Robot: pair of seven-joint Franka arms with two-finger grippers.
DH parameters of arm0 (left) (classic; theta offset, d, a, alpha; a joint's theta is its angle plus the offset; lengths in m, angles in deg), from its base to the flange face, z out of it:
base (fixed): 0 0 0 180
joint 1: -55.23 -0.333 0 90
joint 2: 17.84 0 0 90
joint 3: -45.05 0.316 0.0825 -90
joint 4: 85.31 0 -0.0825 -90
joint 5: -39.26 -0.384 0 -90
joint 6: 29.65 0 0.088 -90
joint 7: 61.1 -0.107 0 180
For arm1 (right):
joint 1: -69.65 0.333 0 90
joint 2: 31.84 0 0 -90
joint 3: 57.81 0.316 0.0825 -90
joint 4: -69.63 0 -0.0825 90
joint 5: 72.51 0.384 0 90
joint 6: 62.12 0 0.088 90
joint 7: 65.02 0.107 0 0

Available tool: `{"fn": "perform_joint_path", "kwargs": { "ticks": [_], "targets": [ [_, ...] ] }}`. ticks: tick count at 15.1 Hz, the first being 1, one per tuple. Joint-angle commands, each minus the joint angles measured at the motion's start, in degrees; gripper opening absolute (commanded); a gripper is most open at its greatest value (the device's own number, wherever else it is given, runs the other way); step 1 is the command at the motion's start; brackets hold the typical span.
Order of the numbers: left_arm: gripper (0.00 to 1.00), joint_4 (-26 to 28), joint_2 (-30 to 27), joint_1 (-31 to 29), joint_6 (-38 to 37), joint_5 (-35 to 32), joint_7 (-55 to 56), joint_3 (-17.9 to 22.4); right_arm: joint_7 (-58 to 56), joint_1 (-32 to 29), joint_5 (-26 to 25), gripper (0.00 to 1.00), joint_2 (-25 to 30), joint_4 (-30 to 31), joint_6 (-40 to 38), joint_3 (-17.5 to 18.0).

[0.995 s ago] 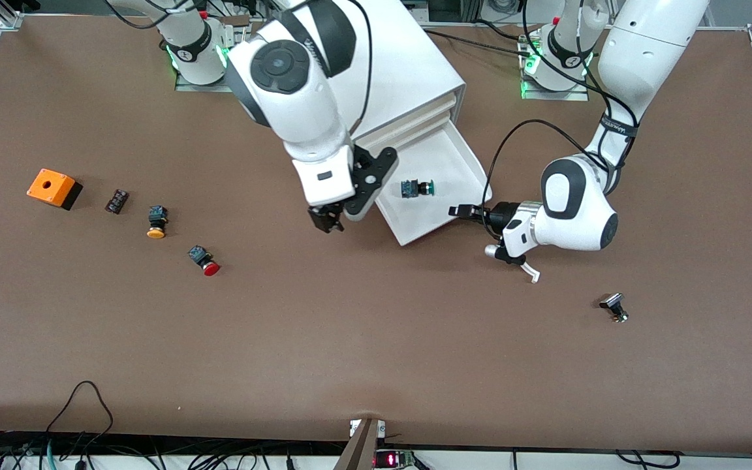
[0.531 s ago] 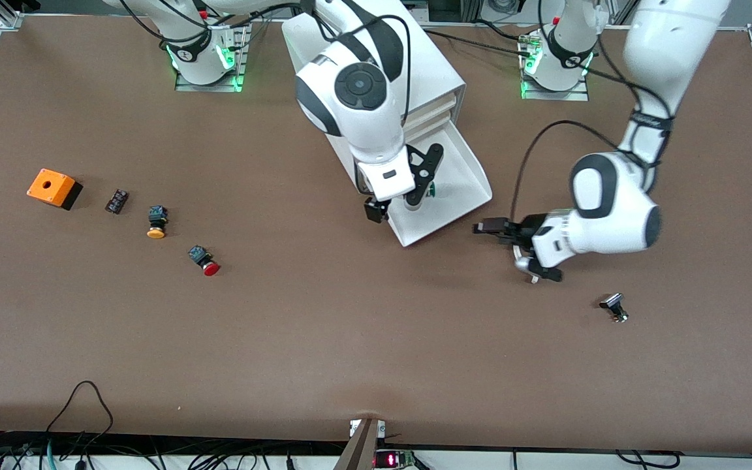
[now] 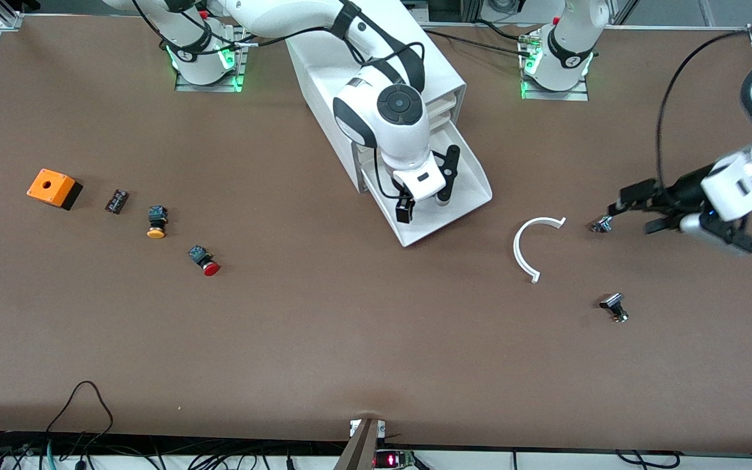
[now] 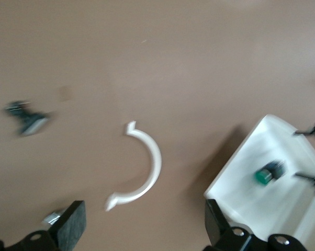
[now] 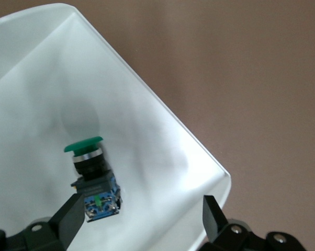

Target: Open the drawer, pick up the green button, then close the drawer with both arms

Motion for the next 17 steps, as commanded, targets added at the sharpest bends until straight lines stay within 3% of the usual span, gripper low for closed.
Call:
{"fn": "perform_joint_path", "kwargs": {
  "ticks": [1,4,17],
  "targets": [
    [1.00,-0.35,-5.03,0.59,-5.11,-10.43,3.23,-0.27,-0.95,0.82,-0.42,1.00,-0.46,-0.50,-0.86,-0.05],
    [1.00,-1.67,-5.92,1.82,-8.03,-18.71,11.22,-1.07,-1.30,1.70,-0.94,1.00,-0.37,0.55,-2.00,-0.05],
    [1.00,-1.58,-5.92,1.83,-7.69,-19.43,13.00,-0.63,-3.41,1.62,-3.32,1.00,-1.95,1.61,-3.41,1.97]
  ]
}}
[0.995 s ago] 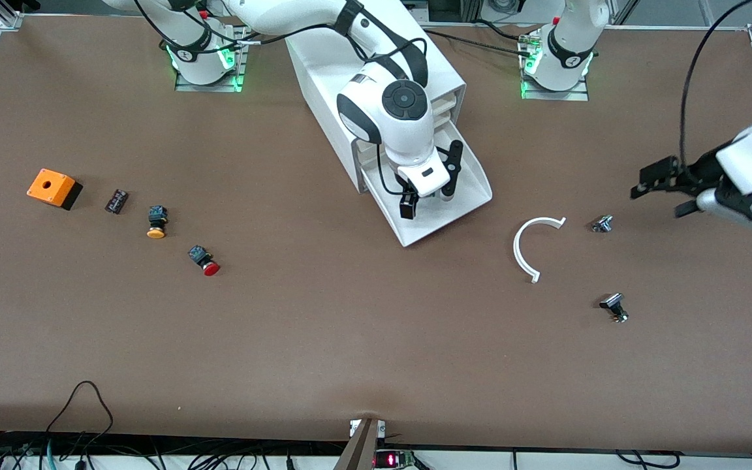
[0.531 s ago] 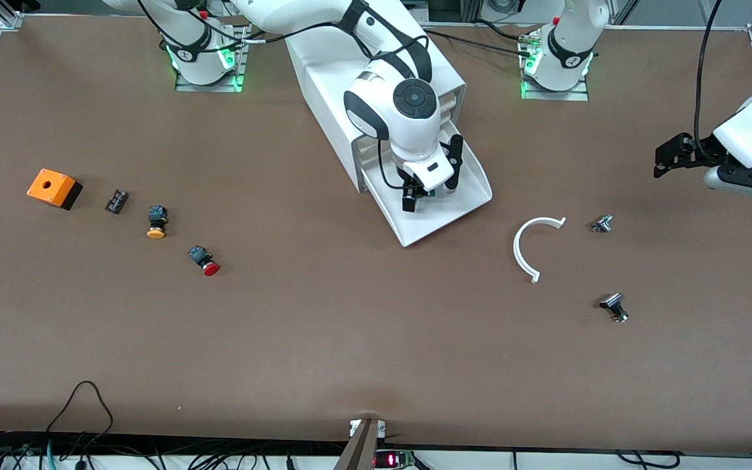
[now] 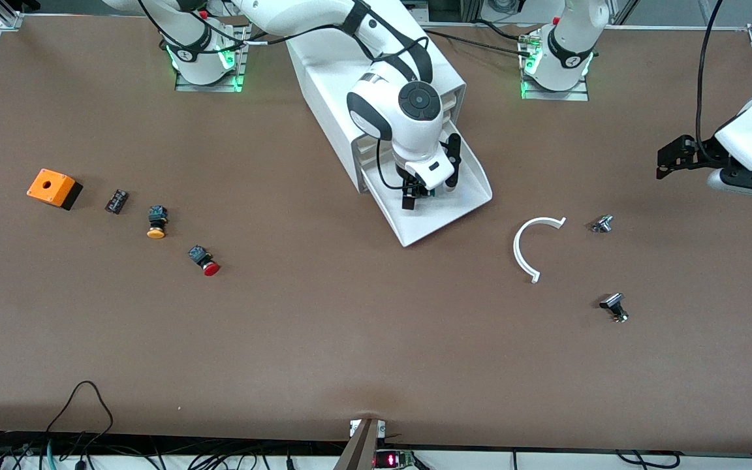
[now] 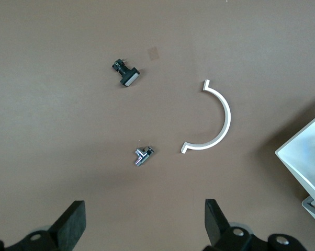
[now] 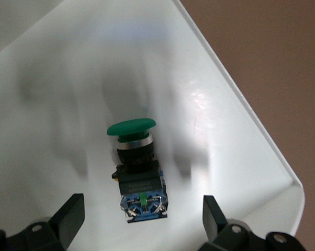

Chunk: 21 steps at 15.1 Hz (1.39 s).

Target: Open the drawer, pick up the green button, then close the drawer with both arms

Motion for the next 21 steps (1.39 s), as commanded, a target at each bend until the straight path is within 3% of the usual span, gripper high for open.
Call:
{"fn": "perform_joint_path", "kwargs": {
  "ticks": [1,6,9,14,18,21],
  "targets": [
    [1.00,-0.83,0.27,0.12,-0.66,-0.87,2.35,0.23,-0.92,-0.40,-1.04,1.00,-0.46,-0.11,0.09,0.88],
    [1.00,-0.83,0.27,0.12,-1.01,-0.78,4.39,0.23,-0.92,-0.14,-1.65,1.00,-1.51,-0.11,1.22,0.97],
    [1.00,-0.83,0.36,-0.06,-1.01,-0.61,4.30,0.41,-0.92,-0.14,-1.91,0.94,-2.13,-0.11,1.67,0.97],
    [1.00,-1.88,0.45,0.21,-2.24,-0.61,4.39,0.32,-1.45,-0.05,-4.19,0.53,-2.04,-0.11,1.93,0.97],
    [1.00,-2.67,0.63,0.38,-3.29,-0.61,4.30,0.23,-1.27,-0.05,-6.74,0.26,-2.04,-0.37,2.28,2.28],
    [1.00,-3.55,1.24,0.56,-3.47,-0.61,3.68,-0.29,-0.84,0.47,-7.63,0.17,-1.52,-0.55,2.72,2.29]
  ]
}}
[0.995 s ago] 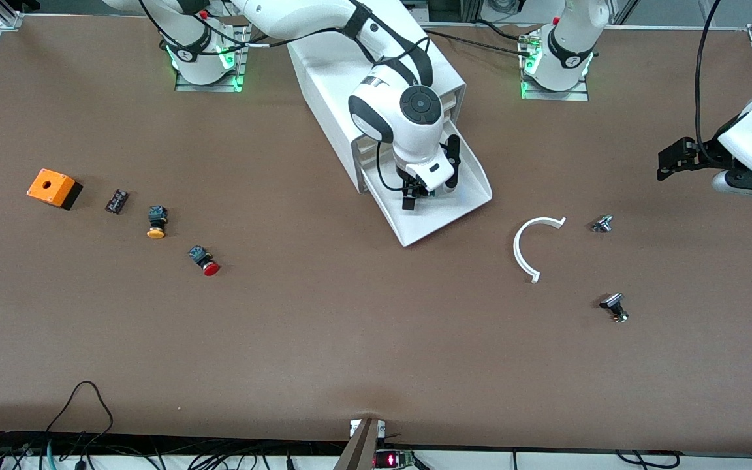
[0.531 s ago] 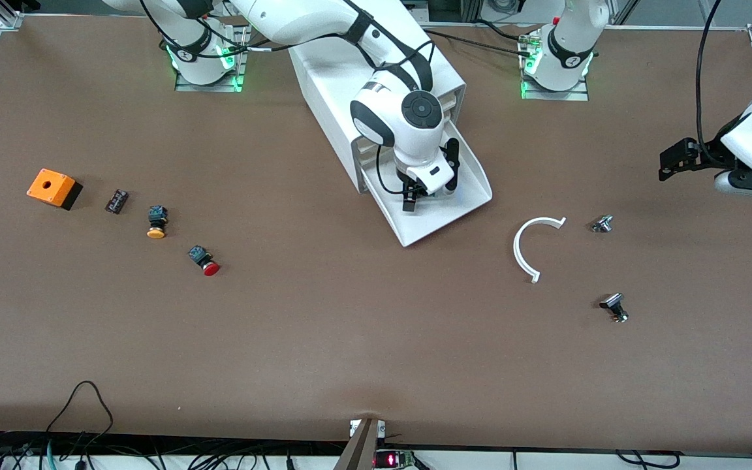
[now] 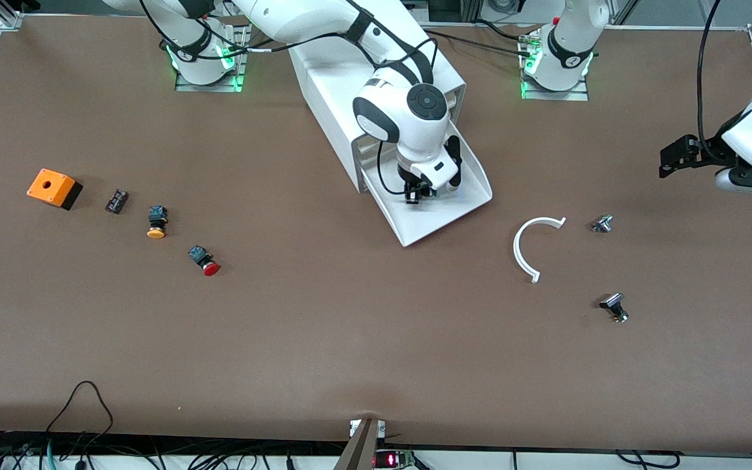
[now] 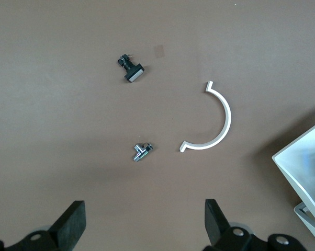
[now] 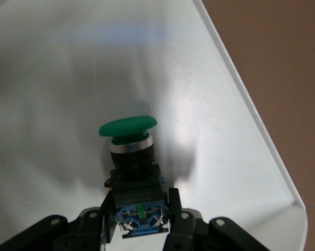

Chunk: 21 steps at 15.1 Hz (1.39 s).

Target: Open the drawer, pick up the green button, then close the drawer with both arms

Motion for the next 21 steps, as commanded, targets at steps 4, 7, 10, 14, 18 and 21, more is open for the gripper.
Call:
{"fn": "perform_joint_path", "kwargs": {
  "ticks": [4,7,10,14,18,21],
  "targets": [
    [1.00,-2.47,2.19,0.55,-1.34,-0.61,-0.20,-0.31,4.55,0.28,-0.87,0.14,7.10,-0.05,-0.58,-0.10],
    [1.00,-2.91,3.86,0.99,-1.43,-0.61,-0.20,-0.49,6.95,-6.29,-0.87,0.14,11.85,1.79,-2.07,-0.10],
    [1.00,-2.56,7.98,1.60,-1.08,-0.43,-0.72,-0.57,7.12,-14.99,-0.79,0.14,16.51,5.91,-4.18,-0.19],
    [1.00,-2.38,12.65,2.39,-1.08,2.10,-5.74,-0.75,12.30,-18.97,-0.70,0.14,20.04,11.73,-2.43,-8.08],
    [1.00,1.73,17.40,4.32,12.06,7.30,6.52,-2.14,14.24,-23.36,0.79,0.14,20.47,12.16,-2.08,-10.56],
    [1.00,6.65,20.38,5.64,23.31,7.30,20.76,-6.71,23.52,-25.56,0.71,0.14,21.01,14.63,-1.64,-10.65]
  ]
}}
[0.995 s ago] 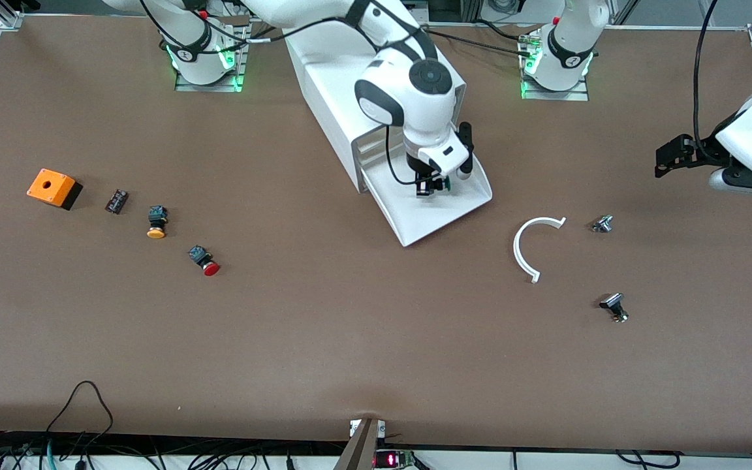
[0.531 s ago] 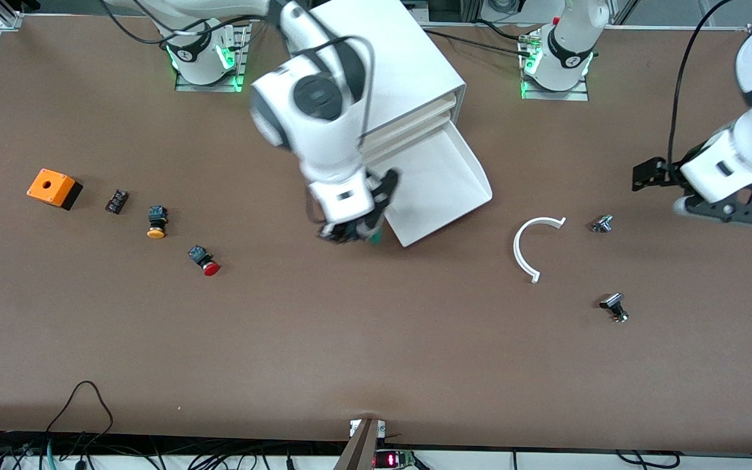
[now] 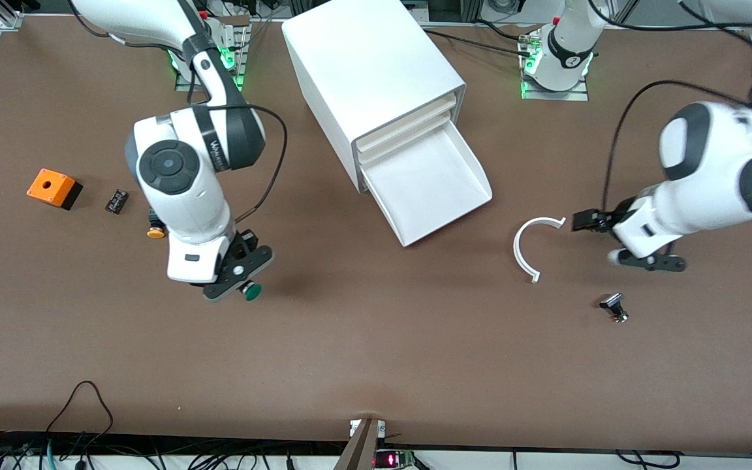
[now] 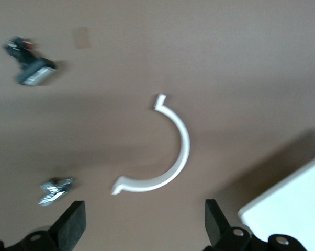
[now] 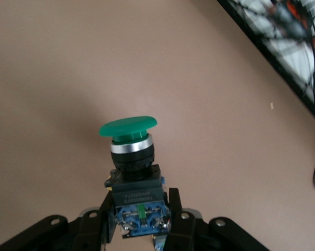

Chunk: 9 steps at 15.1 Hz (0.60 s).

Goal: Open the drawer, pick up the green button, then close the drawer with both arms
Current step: 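Lift the green button out and carry it beside the red button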

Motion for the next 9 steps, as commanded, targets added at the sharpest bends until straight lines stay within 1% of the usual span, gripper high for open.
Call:
{"fn": "perform_joint_path", "kwargs": {
  "ticks": [1,3,5,7,9],
  "targets": [
    [1.00,5.12,2.39,2.57,11.41,0.59,11.30,-2.78,9.21,-1.54,0.62,0.14,1.98,3.92,1.22,0.41],
    [1.00,6.89,5.20,6.00,19.69,0.50,17.10,-2.87,12.90,-1.98,0.71,0.14,0.50,5.24,1.40,0.50],
    [1.00,7.42,7.66,9.69,24.71,-0.02,22.21,-2.79,16.43,-2.51,1.75,0.14,-1.44,5.94,1.84,0.50],
    [1.00,11.18,8.20,13.55,31.37,-0.11,27.12,-2.78,19.67,-2.51,5.69,0.14,-2.94,8.57,3.84,0.50],
    [1.00,13.65,8.38,15.85,34.13,-0.11,30.92,-2.70,22.50,-2.51,6.33,0.14,-3.55,11.47,6.66,0.50]
  ]
}}
